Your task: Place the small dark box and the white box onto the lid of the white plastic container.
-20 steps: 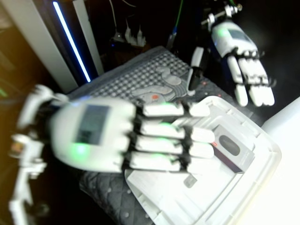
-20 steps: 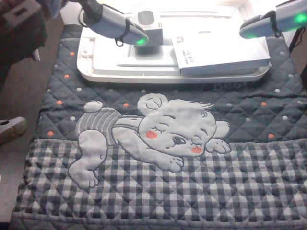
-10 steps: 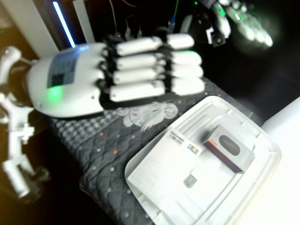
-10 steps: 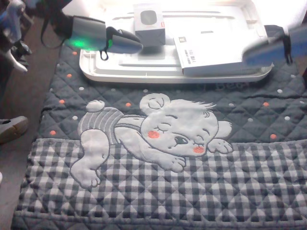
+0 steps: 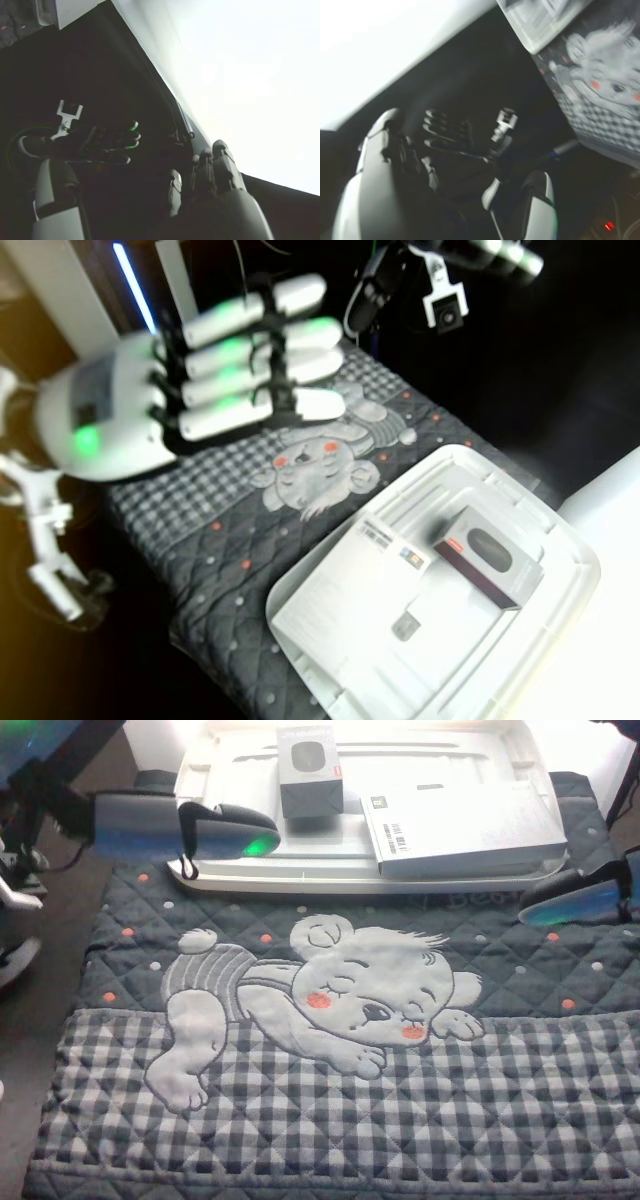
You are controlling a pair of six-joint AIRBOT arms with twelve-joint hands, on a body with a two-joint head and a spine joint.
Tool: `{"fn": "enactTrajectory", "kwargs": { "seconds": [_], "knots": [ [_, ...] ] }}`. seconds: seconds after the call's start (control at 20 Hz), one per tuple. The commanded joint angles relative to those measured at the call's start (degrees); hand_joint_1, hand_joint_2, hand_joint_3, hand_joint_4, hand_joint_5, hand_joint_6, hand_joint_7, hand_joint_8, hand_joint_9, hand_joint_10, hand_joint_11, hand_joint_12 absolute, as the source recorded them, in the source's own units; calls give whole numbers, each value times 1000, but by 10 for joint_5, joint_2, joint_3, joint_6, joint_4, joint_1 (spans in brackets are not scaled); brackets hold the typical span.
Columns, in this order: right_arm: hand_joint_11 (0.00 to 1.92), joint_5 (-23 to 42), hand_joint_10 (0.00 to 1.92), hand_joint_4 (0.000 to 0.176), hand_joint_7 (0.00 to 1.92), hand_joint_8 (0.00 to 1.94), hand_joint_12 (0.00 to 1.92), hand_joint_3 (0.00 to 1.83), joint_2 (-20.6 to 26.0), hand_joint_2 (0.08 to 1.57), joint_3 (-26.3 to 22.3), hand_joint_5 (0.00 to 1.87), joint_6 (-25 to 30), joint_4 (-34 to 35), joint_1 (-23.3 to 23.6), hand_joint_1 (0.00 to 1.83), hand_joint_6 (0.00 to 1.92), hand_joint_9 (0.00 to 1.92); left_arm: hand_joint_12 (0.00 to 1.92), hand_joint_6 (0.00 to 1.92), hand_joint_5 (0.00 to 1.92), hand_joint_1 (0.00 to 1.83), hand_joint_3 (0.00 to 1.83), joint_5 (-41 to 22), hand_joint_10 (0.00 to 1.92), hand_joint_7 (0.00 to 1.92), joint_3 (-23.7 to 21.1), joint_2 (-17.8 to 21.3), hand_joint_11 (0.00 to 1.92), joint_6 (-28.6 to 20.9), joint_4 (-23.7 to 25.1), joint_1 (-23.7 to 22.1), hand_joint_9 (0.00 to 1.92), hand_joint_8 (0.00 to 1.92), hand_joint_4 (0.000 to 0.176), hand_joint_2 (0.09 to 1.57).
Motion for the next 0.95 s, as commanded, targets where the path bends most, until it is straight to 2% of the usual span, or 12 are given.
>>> {"fn": "enactTrajectory", "kwargs": {
  "seconds": [0.0,0.05,0.1,0.15,0.3,0.35,0.4,0.45,0.65,0.7,0.85,0.9],
  "knots": [
    [0,79,0,176,3,1,346,1,8,672,1,0,-1,37,3,799,0,3,0,0,0,895,24,-89,0,0,-5,10,0,-4,-8,4,0,0,151,846],
    [0,86,0,176,6,2,348,2,9,673,-1,0,2,37,-3,796,0,0,0,0,0,880,22,-106,0,0,-12,16,0,-3,-13,17,0,0,136,854],
    [0,102,0,176,0,0,346,1,9,672,-2,0,7,40,-12,807,0,0,0,0,0,834,0,-122,0,0,-16,20,0,-3,-20,28,0,0,168,808],
    [0,118,0,176,0,0,68,1,10,670,-2,0,12,49,-27,767,0,0,0,0,0,856,0,-140,0,0,-22,25,0,-3,-30,42,0,0,176,785],
    [0,132,0,176,0,0,2,3,11,688,-4,0,14,56,-39,747,0,0,0,9,23,865,0,-156,0,0,-29,30,0,-3,-41,56,0,0,176,784],
    [42,136,0,176,0,0,20,0,11,673,-5,0,14,58,-43,733,0,0,0,18,151,749,8,-162,0,0,-32,33,0,-3,-45,63,0,0,64,802],
    [42,136,0,176,0,0,20,0,11,673,-5,0,14,58,-43,733,0,0,0,18,151,749,8,-162,0,0,-32,33,0,-3,-45,63,0,0,64,802],
    [82,136,0,176,0,0,41,0,11,668,-5,0,14,58,-43,715,0,0,0,13,311,748,3,-162,0,17,-32,33,0,-3,-45,63,0,1,0,846],
    [94,176,0,93,0,0,62,8,9,728,-11,30,15,92,-90,668,9,0,0,25,643,656,2,-235,5,336,-60,55,0,8,-85,131,139,6,0,1007],
    [56,194,0,61,6,2,51,12,8,750,-13,44,16,106,-107,644,10,0,2,26,658,592,15,-242,11,360,-60,54,5,8,-90,138,165,9,0,1047],
    [46,242,0,38,0,0,68,2,6,783,-17,68,22,144,-146,605,4,0,15,16,643,495,10,-257,14,381,-62,52,35,9,-100,148,185,12,0,1046],
    [73,254,5,65,46,4,98,1,2,791,-17,147,27,154,-157,620,8,35,24,9,624,520,0,-268,10,435,-64,52,55,9,-109,159,241,13,0,1004]
  ]
}}
